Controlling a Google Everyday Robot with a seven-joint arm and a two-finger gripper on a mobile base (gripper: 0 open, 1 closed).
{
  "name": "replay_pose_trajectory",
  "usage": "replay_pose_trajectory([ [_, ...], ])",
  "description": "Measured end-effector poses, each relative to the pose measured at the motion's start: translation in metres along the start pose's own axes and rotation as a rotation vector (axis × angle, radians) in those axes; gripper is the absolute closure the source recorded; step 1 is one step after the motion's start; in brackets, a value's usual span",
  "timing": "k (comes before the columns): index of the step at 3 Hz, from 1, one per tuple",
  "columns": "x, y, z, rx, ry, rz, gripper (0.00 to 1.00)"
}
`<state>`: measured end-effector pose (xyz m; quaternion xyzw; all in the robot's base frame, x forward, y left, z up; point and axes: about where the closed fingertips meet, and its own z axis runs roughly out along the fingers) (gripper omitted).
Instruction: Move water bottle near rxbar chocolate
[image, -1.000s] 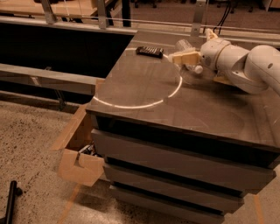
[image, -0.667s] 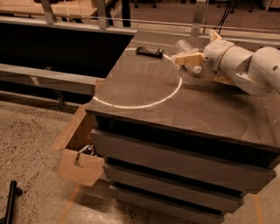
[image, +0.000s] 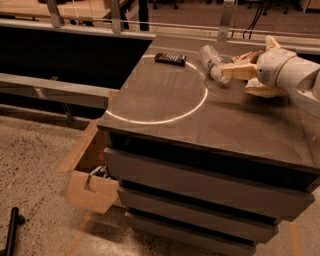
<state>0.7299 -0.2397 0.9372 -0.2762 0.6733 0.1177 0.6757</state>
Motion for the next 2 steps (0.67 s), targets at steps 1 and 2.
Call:
replay_pose_trajectory([
  [1, 0.0085, -0.0160, -0.0360, 0.088, 0.075, 0.045, 0.00],
  [2, 0.0082, -0.0157, -0.0355, 0.087, 0.073, 0.044, 0.00],
])
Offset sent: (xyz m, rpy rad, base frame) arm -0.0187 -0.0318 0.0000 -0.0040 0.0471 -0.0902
